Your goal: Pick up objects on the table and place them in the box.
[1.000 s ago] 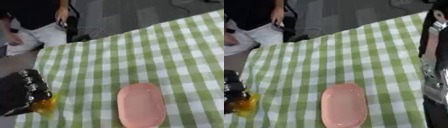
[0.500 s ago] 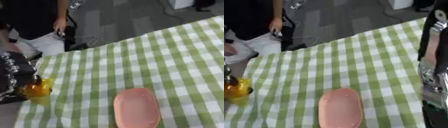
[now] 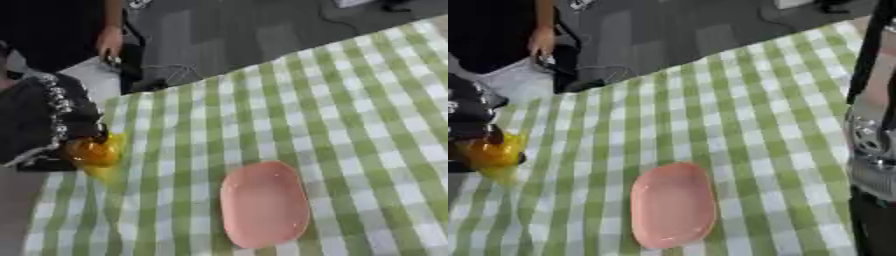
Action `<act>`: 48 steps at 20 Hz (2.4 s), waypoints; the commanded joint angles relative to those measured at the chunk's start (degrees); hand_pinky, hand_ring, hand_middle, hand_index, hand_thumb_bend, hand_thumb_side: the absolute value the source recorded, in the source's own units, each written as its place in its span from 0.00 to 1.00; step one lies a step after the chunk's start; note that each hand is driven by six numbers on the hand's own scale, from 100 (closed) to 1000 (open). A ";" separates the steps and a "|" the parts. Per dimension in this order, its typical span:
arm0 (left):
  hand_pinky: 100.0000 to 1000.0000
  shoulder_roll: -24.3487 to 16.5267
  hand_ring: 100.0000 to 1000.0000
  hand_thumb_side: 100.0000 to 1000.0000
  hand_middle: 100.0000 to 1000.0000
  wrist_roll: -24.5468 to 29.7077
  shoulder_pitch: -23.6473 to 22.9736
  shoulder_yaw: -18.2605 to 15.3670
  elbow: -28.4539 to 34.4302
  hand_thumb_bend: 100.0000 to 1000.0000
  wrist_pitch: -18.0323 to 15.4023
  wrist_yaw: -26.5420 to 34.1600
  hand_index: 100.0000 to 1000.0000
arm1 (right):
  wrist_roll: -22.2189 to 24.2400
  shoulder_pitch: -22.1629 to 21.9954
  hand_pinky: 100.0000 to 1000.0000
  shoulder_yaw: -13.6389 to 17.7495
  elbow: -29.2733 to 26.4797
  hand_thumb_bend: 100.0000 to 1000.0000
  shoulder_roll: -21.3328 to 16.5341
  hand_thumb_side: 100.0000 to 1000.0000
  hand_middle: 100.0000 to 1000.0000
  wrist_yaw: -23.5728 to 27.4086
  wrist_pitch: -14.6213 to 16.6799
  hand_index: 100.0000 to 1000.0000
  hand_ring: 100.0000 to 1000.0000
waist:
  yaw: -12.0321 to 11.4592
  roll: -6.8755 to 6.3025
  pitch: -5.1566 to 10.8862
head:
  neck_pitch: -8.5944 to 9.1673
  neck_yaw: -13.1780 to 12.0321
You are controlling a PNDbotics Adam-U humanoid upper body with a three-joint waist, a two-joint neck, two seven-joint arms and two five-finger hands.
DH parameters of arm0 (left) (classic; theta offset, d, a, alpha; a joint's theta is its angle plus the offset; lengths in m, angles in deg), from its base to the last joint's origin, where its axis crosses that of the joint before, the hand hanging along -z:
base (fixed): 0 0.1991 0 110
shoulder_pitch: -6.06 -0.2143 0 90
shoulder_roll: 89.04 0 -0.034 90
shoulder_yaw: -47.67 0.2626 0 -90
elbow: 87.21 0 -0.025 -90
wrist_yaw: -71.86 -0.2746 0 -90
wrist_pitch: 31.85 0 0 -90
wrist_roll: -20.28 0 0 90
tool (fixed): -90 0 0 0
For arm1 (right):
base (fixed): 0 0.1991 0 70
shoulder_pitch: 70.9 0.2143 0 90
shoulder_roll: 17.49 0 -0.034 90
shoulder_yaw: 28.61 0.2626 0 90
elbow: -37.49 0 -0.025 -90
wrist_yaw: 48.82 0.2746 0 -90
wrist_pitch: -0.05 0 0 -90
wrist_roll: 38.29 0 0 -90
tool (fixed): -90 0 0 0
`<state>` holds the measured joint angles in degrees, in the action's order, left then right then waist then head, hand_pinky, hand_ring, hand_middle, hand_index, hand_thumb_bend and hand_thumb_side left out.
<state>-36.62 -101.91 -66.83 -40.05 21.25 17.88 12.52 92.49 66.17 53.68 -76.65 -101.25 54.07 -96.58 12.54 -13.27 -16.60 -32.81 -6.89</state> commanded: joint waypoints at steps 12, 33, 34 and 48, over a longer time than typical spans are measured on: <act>0.00 4.24 0.00 0.00 0.00 -0.65 12.09 6.69 -3.00 0.64 -11.70 6.42 0.08 | -1.66 0.80 0.56 0.07 -0.45 0.00 1.67 1.00 0.71 0.15 -1.07 1.00 0.65 | 1.54 0.32 1.82 | -2.11 -1.97; 0.00 16.51 0.00 0.00 0.00 12.90 23.20 16.34 -10.24 0.56 -11.70 7.74 0.08 | -1.30 0.81 0.58 -0.24 -0.45 0.00 4.01 1.00 0.73 -0.81 -3.16 1.00 0.67 | 5.90 0.32 1.51 | -4.39 -5.83; 0.00 16.96 0.00 0.00 0.00 13.47 23.35 16.59 -10.58 0.55 -11.70 7.92 0.08 | -1.20 0.66 0.58 -0.25 -0.45 0.00 4.08 1.00 0.73 -0.95 -3.35 1.00 0.67 | 6.17 0.32 1.57 | -4.60 -6.04; 0.00 19.73 0.14 0.00 0.14 24.48 22.92 20.46 -8.99 0.53 -11.70 11.55 0.25 | -3.10 -0.70 0.59 0.29 -0.45 0.00 4.65 1.00 0.73 -1.32 -3.79 1.00 0.67 | 7.37 0.32 3.89 | -7.66 -6.58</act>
<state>-15.74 -78.39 -44.28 -19.43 11.01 6.26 23.36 89.77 64.96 53.69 -76.64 -96.64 52.57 -100.43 20.01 -13.44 -14.00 -40.16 -13.18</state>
